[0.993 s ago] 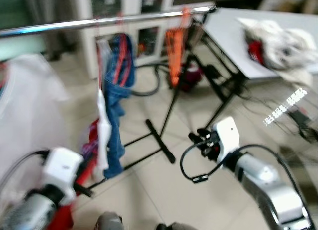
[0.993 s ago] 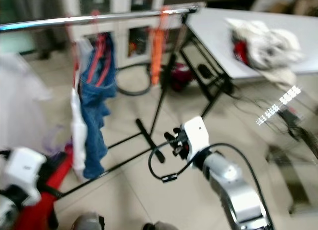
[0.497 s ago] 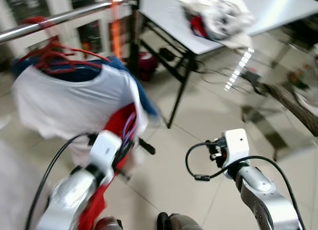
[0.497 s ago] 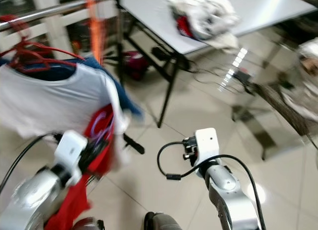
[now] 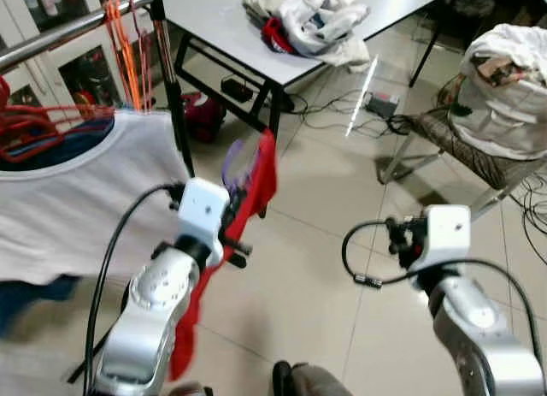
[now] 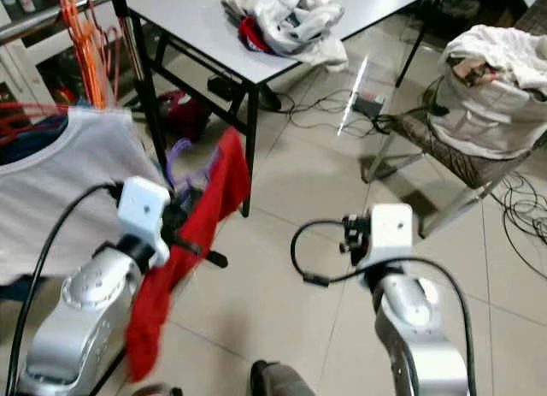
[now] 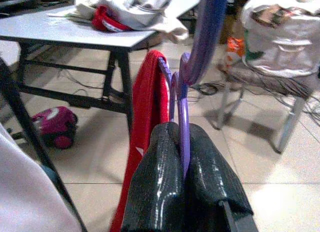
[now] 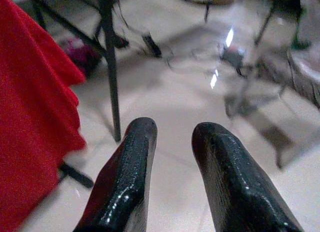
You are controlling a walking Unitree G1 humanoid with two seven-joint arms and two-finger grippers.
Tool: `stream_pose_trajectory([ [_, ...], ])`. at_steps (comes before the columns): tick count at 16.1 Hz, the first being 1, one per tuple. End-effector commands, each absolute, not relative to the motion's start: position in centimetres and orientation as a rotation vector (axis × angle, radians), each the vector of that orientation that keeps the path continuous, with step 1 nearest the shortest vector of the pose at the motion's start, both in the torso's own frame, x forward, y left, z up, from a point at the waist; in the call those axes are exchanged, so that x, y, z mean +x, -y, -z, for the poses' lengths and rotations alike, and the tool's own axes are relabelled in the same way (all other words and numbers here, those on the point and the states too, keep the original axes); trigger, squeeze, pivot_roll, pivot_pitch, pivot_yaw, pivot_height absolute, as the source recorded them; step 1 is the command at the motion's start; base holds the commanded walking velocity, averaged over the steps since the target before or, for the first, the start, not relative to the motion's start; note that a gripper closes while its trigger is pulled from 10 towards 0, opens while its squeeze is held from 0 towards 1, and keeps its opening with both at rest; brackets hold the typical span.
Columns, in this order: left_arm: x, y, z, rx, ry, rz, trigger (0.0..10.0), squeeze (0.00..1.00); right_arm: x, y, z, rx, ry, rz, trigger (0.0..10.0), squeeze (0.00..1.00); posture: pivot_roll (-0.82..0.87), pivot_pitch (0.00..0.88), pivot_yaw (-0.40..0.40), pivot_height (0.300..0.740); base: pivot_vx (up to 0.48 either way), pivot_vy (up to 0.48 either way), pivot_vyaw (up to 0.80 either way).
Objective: Hang hanger
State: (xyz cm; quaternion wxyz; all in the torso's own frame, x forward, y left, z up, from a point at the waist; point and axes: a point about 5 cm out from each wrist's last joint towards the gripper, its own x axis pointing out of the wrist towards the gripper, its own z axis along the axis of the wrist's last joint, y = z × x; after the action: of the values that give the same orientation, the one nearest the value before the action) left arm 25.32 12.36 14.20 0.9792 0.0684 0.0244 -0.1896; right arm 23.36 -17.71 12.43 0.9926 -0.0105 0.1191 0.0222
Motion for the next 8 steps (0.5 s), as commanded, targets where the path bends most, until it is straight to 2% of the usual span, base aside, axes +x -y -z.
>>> stream_pose_trajectory([
  [1,25.8,-12.5,-14.6,0.161,-0.05,0.361,10.0,0.0,23.7,17.1,-14.1,-0.026,-0.173,-0.09,10.0,0.0,-0.01,0.022,-0.025,0.74,0.0,-0.48,0.0],
  [6,26.7,-12.3,-15.7,0.189,-0.008,0.335,10.0,0.0,24.2,16.5,-15.0,-0.075,-0.121,-0.138,10.0,0.0,-0.01,0.0,-0.021,0.74,0.0,-0.48,0.0],
  [8,26.8,-12.3,-15.6,0.203,-0.009,0.349,10.0,0.0,24.2,15.9,-15.6,-0.032,-0.104,-0.195,10.0,0.0,-0.01,0.0,-0.021,0.74,0.0,-0.48,0.0],
])
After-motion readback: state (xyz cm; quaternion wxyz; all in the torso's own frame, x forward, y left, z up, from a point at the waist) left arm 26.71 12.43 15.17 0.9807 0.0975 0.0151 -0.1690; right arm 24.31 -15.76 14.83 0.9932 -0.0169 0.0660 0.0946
